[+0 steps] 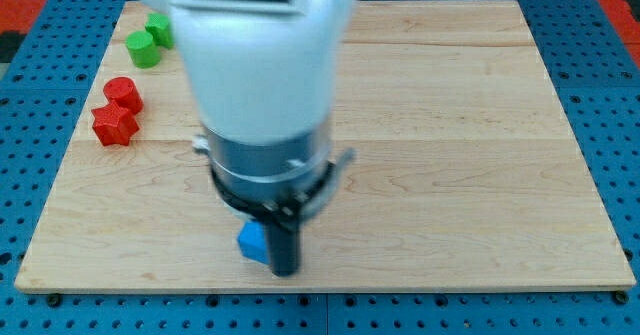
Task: Push the yellow hexagon into the yellow heart
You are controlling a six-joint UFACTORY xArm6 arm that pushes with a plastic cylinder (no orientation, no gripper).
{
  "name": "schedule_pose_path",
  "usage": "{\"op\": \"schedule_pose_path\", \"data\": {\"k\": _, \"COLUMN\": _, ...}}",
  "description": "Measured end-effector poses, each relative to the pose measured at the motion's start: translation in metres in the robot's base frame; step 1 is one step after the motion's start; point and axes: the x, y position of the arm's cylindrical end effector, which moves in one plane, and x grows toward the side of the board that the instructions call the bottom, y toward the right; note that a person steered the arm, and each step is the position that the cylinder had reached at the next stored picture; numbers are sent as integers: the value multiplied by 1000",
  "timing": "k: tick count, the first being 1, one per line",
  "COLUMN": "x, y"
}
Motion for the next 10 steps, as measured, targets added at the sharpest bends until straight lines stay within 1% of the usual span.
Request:
{"op": "schedule_pose_path", "data": {"k": 1, "x": -9, "y": -23}}
{"op": "schedule_pose_path", "data": {"k": 2, "x": 3, "y": -17}}
{"op": "schedule_pose_path", "data": {"k": 3, "x": 21, "y": -69}}
{"op": "schedule_pose_path", "data": {"k": 4, "x": 15, "y": -108}}
{"op": "schedule_pose_path", "data": {"k": 5, "x": 6, "y": -74}}
{"op": "schedule_pose_path", "data": {"k": 6, "x": 6, "y": -32}}
{"op": "schedule_pose_path", "data": {"k": 7, "x": 6, "y": -21}}
{"op": "schedule_pose_path", "data": {"k": 8, "x": 10, "y": 55}}
{"op": "schedule_pose_path", "data": {"k": 9, "x": -70, "y": 114}}
{"op": "schedule_pose_path", "data": {"k": 10, "x": -169, "y": 127}}
